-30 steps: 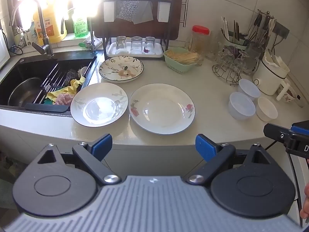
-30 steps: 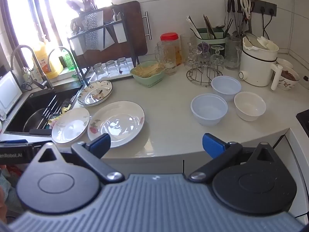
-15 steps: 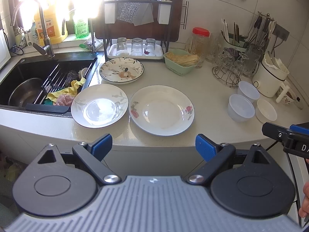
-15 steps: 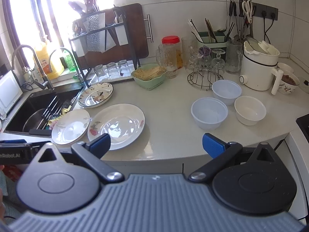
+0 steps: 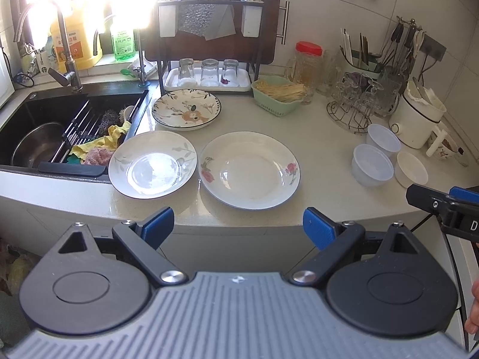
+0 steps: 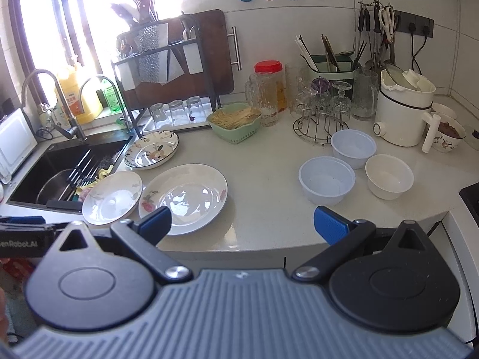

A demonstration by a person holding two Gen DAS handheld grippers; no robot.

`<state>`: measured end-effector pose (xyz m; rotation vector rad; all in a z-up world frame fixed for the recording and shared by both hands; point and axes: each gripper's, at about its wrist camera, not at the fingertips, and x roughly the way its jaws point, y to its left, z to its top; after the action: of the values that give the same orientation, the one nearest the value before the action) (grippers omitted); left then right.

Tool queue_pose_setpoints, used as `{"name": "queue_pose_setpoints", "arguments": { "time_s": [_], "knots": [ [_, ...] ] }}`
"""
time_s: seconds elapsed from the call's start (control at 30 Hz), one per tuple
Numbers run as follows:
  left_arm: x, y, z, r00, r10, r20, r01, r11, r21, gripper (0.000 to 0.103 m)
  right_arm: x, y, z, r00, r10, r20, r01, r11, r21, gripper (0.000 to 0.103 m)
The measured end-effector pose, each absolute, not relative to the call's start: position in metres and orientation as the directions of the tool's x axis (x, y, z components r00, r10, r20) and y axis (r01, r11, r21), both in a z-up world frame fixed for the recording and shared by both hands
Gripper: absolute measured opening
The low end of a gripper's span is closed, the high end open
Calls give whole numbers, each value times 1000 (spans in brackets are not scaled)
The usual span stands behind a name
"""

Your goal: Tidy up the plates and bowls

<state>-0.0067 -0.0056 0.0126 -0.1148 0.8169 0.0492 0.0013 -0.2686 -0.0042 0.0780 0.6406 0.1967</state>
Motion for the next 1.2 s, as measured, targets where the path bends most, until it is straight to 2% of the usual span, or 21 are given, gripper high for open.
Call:
{"name": "queue_pose_setpoints", "arguments": {
  "time_s": [1.2],
  "knots": [
    [-21,-9,8,688,27,-725,-117,990,-74,95,0,-271,-6,778,241,-581,-175,970,169,103]
  ]
}}
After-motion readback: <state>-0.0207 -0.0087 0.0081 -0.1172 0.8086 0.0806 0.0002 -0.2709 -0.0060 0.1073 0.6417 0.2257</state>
